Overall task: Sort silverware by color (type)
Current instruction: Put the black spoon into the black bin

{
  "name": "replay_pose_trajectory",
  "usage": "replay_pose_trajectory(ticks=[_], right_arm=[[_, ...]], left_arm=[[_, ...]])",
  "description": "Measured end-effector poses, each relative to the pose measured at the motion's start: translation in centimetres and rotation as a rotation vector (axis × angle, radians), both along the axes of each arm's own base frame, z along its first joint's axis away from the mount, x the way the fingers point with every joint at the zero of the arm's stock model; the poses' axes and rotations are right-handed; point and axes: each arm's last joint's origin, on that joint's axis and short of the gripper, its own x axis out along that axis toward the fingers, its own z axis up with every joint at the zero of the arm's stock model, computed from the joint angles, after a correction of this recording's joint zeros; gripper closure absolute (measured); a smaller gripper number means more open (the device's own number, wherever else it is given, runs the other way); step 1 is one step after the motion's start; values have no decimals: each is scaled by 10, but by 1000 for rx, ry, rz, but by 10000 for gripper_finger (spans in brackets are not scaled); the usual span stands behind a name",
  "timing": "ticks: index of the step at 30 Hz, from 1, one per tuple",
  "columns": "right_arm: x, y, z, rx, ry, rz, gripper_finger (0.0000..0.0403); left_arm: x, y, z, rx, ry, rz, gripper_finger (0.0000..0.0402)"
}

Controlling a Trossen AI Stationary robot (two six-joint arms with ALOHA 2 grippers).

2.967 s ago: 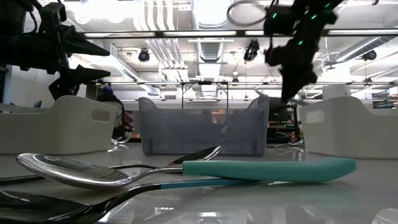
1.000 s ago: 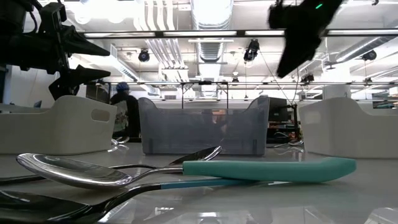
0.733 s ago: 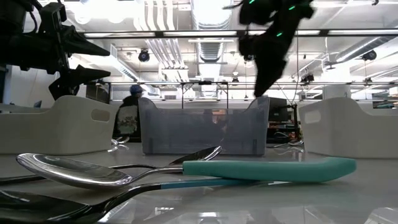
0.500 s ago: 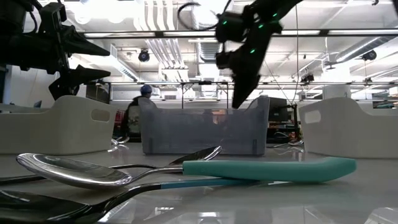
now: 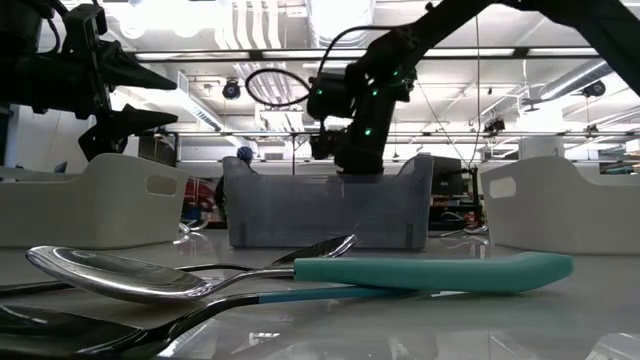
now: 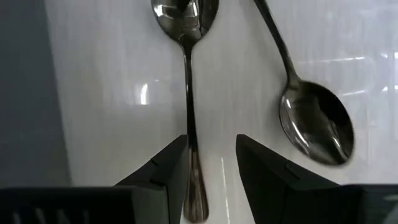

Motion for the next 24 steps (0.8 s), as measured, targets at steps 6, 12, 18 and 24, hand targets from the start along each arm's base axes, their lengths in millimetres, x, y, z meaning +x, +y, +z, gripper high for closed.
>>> replay_pose_trajectory(ticks=[6,12,18,24], right_arm=[[10,-2,-9,44,-13,33,276],[11,-1,-10,82,-25,51,281],[10,0,-5,80,-29,56,292],[7,-1,6,61,-55,81,298]], left_arm=[[0,0,0,0,0,0,203],[0,0,0,0,0,0,203],[0,0,0,0,0,0,203],[0,0,0,0,0,0,203]])
